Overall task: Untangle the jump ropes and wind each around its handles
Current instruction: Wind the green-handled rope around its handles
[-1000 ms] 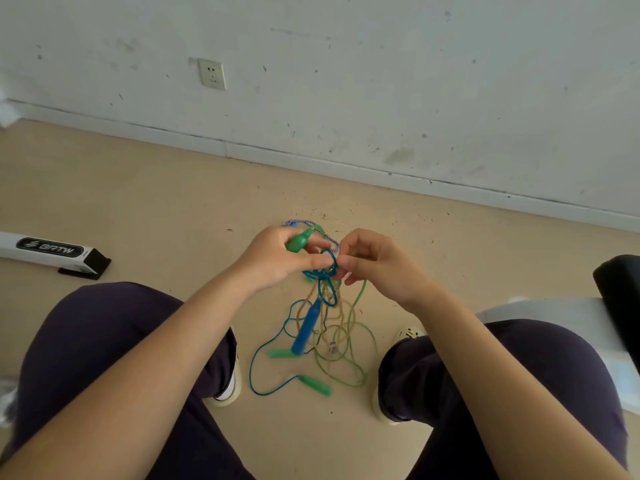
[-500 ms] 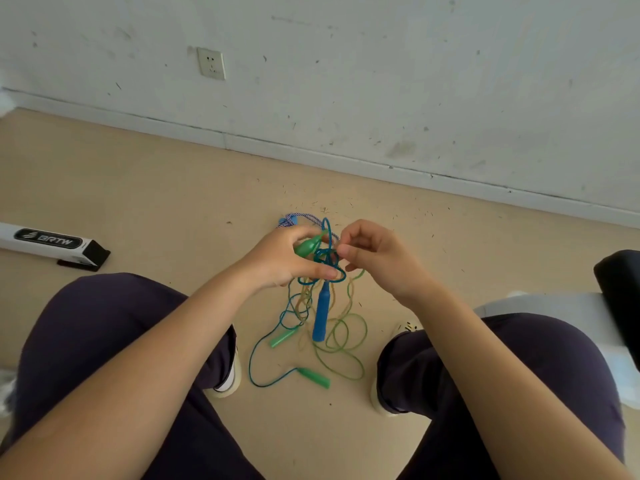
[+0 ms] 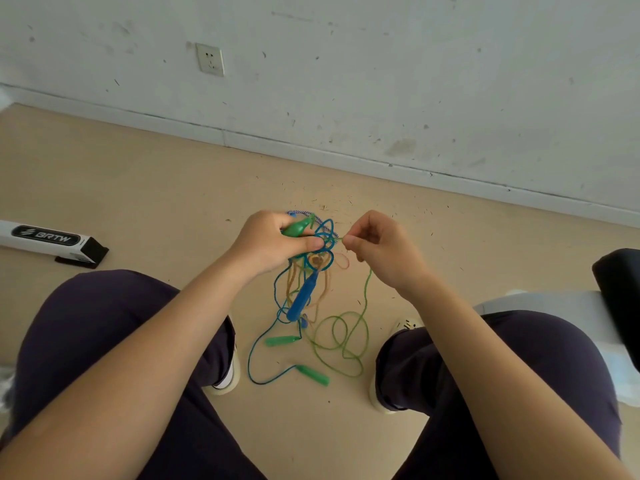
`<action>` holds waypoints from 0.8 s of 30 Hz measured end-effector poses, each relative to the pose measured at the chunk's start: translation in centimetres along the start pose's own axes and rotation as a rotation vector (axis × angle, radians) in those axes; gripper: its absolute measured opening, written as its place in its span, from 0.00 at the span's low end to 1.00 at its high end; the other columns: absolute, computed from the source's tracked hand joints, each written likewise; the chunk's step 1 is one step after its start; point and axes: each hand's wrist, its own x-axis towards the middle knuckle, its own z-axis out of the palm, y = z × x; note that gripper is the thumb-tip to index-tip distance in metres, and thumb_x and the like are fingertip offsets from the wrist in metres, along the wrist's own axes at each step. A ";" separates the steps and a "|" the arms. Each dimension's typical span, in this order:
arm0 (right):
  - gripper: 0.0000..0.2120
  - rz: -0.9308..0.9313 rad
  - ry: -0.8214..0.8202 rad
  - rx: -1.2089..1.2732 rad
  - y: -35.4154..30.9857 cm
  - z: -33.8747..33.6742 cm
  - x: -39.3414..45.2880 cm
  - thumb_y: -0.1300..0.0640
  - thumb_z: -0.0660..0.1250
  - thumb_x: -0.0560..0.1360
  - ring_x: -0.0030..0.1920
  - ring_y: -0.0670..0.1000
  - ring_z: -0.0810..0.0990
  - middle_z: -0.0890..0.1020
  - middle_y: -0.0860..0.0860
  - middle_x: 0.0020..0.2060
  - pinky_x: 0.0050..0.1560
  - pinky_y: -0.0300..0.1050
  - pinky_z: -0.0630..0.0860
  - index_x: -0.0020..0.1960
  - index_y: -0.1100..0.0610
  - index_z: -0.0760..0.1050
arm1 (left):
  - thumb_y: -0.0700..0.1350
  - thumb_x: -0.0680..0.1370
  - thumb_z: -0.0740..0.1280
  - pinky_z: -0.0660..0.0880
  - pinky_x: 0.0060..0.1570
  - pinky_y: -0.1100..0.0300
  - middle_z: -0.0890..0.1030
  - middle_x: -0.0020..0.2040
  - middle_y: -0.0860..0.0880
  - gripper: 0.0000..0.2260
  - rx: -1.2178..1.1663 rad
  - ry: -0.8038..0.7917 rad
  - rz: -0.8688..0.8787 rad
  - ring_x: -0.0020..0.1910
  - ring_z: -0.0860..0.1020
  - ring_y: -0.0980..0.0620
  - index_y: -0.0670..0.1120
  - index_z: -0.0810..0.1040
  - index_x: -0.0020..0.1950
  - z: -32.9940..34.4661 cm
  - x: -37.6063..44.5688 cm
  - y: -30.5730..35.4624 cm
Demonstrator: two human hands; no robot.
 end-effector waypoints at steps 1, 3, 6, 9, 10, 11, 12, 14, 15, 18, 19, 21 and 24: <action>0.06 0.016 -0.033 0.005 -0.2 0.1 -0.1 0.62 0.70 0.76 0.31 0.42 0.75 0.80 0.49 0.33 0.36 0.38 0.71 0.42 0.55 0.75 | 0.47 0.68 0.80 0.68 0.31 0.75 0.80 0.32 0.60 0.08 -0.004 0.011 0.004 0.30 0.76 0.67 0.55 0.82 0.39 0.1 0.0 -0.1; 0.05 0.053 -0.110 0.010 -0.4 0.4 -0.3 0.59 0.72 0.75 0.27 0.40 0.73 0.79 0.44 0.28 0.32 0.34 0.68 0.44 0.57 0.76 | 0.47 0.67 0.81 0.70 0.34 0.75 0.81 0.34 0.60 0.10 -0.023 0.011 -0.011 0.31 0.77 0.68 0.53 0.82 0.40 0.3 -0.3 0.1; 0.13 0.071 -0.119 -0.049 -0.2 0.7 -0.4 0.49 0.77 0.69 0.26 0.42 0.66 0.70 0.42 0.23 0.29 0.36 0.64 0.44 0.56 0.77 | 0.48 0.69 0.80 0.68 0.28 0.73 0.79 0.29 0.61 0.09 -0.097 -0.049 -0.052 0.26 0.75 0.67 0.48 0.82 0.43 0.7 -0.8 0.5; 0.16 0.080 -0.084 -0.071 -0.2 0.7 -0.3 0.46 0.78 0.68 0.23 0.43 0.62 0.66 0.41 0.20 0.27 0.36 0.59 0.43 0.57 0.78 | 0.49 0.73 0.76 0.63 0.23 0.70 0.76 0.26 0.60 0.07 -0.185 -0.075 -0.115 0.21 0.69 0.61 0.47 0.84 0.47 0.5 -1.1 0.8; 0.17 0.083 -0.068 -0.072 -0.3 0.7 -0.3 0.45 0.77 0.68 0.23 0.43 0.62 0.66 0.42 0.20 0.27 0.35 0.59 0.42 0.57 0.78 | 0.50 0.73 0.76 0.63 0.26 0.68 0.77 0.26 0.59 0.08 -0.198 -0.088 -0.134 0.22 0.67 0.60 0.47 0.85 0.48 0.4 -1.1 0.9; 0.18 0.083 -0.053 -0.076 -0.4 0.6 -0.4 0.43 0.77 0.67 0.23 0.43 0.62 0.66 0.42 0.21 0.27 0.35 0.59 0.41 0.58 0.79 | 0.50 0.73 0.76 0.64 0.29 0.66 0.76 0.25 0.58 0.08 -0.209 -0.113 -0.156 0.23 0.66 0.57 0.47 0.85 0.48 0.2 -1.2 0.9; 0.19 0.082 -0.041 -0.084 -0.4 0.6 -0.4 0.42 0.77 0.67 0.23 0.43 0.62 0.65 0.42 0.21 0.27 0.34 0.59 0.41 0.59 0.79 | 0.49 0.74 0.75 0.65 0.33 0.63 0.74 0.22 0.57 0.07 -0.224 -0.142 -0.178 0.24 0.65 0.55 0.47 0.84 0.48 0.1 -1.2 1.0; 0.20 0.082 -0.033 -0.119 -0.3 0.6 -0.4 0.42 0.78 0.65 0.23 0.43 0.62 0.65 0.42 0.23 0.26 0.34 0.58 0.40 0.59 0.78 | 0.49 0.74 0.74 0.64 0.35 0.59 0.71 0.20 0.55 0.05 -0.249 -0.179 -0.203 0.24 0.64 0.54 0.48 0.84 0.47 0.1 -1.3 0.9; 0.20 0.085 -0.036 -0.142 -0.2 0.6 -0.5 0.42 0.78 0.65 0.24 0.43 0.62 0.65 0.42 0.24 0.27 0.35 0.58 0.40 0.58 0.77 | 0.49 0.74 0.74 0.64 0.34 0.59 0.70 0.20 0.53 0.06 -0.244 -0.183 -0.209 0.24 0.64 0.54 0.48 0.84 0.47 0.0 -1.3 0.9; 0.18 0.093 -0.059 -0.204 0.1 0.8 -0.4 0.44 0.79 0.65 0.27 0.44 0.63 0.66 0.45 0.28 0.29 0.39 0.60 0.41 0.55 0.77 | 0.48 0.74 0.74 0.65 0.27 0.65 0.69 0.19 0.54 0.08 -0.202 -0.164 -0.219 0.24 0.65 0.55 0.46 0.84 0.49 0.1 -1.2 0.6; 0.16 0.092 -0.068 -0.231 0.1 0.8 -0.4 0.45 0.79 0.66 0.27 0.44 0.63 0.67 0.45 0.28 0.30 0.40 0.61 0.41 0.54 0.78 | 0.48 0.75 0.74 0.65 0.25 0.68 0.70 0.19 0.55 0.08 -0.192 -0.151 -0.219 0.24 0.65 0.55 0.45 0.83 0.50 0.2 -1.1 0.5; 0.13 0.078 -0.075 -0.282 0.0 0.9 -0.3 0.46 0.78 0.68 0.28 0.45 0.64 0.67 0.46 0.28 0.31 0.41 0.61 0.43 0.53 0.79 | 0.46 0.75 0.74 0.66 0.25 0.69 0.72 0.20 0.57 0.06 -0.172 -0.130 -0.197 0.25 0.67 0.55 0.45 0.82 0.50 0.4 -1.0 0.3; 0.06 0.051 -0.059 -0.313 0.1 0.8 -0.2 0.51 0.75 0.72 0.27 0.45 0.63 0.67 0.46 0.27 0.29 0.39 0.60 0.44 0.51 0.81 | 0.46 0.77 0.72 0.67 0.30 0.65 0.75 0.27 0.57 0.04 -0.054 -0.115 -0.114 0.28 0.70 0.56 0.48 0.80 0.45 0.5 -0.6 0.1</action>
